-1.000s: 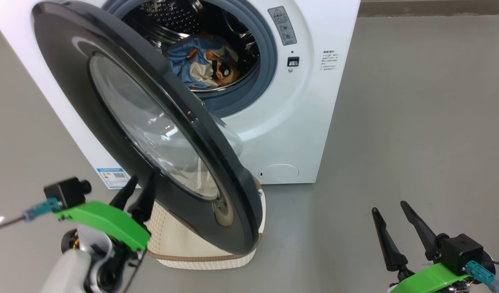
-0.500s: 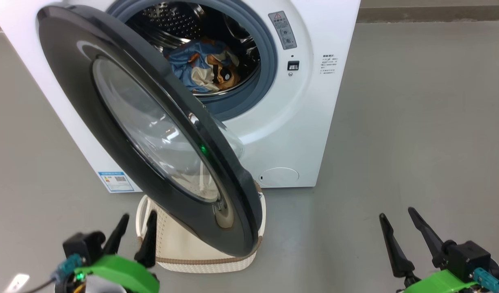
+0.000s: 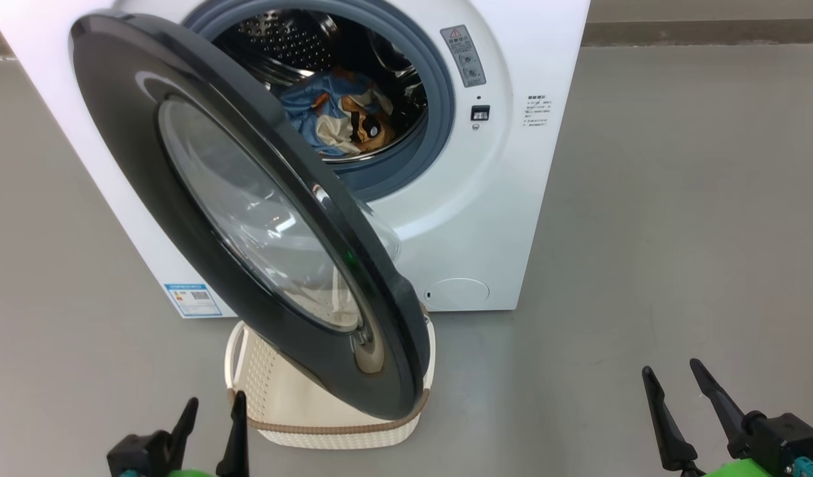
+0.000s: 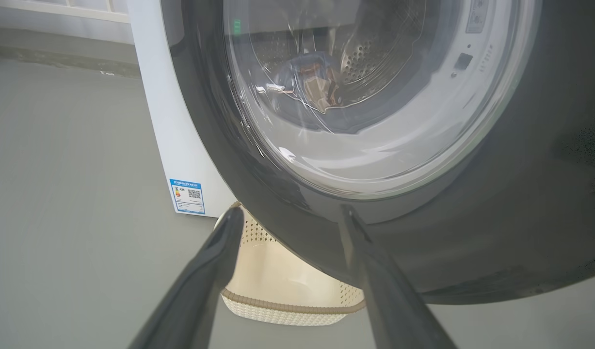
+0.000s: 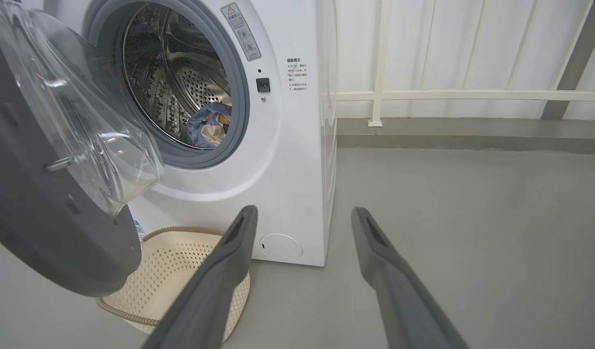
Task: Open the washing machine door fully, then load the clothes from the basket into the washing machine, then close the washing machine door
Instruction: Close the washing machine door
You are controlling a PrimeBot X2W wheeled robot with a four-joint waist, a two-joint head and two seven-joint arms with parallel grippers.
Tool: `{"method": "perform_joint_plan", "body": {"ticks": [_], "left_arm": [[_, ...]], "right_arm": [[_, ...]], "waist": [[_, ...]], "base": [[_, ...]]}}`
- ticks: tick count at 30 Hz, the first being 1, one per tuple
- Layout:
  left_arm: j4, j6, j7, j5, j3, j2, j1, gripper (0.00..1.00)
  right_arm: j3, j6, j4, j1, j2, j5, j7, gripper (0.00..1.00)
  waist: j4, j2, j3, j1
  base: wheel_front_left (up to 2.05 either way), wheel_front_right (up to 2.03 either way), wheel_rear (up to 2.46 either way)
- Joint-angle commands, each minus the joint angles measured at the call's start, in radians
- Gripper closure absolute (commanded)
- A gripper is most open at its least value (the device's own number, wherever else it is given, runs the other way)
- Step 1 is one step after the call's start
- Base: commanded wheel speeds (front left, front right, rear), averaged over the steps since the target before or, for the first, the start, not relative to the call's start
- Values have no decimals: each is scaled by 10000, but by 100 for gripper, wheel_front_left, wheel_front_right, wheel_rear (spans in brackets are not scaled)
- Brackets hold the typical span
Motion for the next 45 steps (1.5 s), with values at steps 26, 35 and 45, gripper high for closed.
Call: {"method": "perform_joint_plan", "body": {"ticks": [26,35,45], "left_arm": [[-308,-841,-135,1966,2463,-865,348,0],[-134,-976,-135,2140,2652,-943,275,0],[-23,-1036,-135,2204,2678,-970,249,0]], "right_arm": [[36,16,-233,222,-12,-128,-49,59],[162,16,-111,110,-6,27,-49,100],[686,16,-1089,-791,-75,91,-49,100]], "waist": [[-50,0,-262,0],[20,0,-294,0],[91,0,-235,0]], "base": [[0,0,0],[0,0,0],[0,0,0]]}}
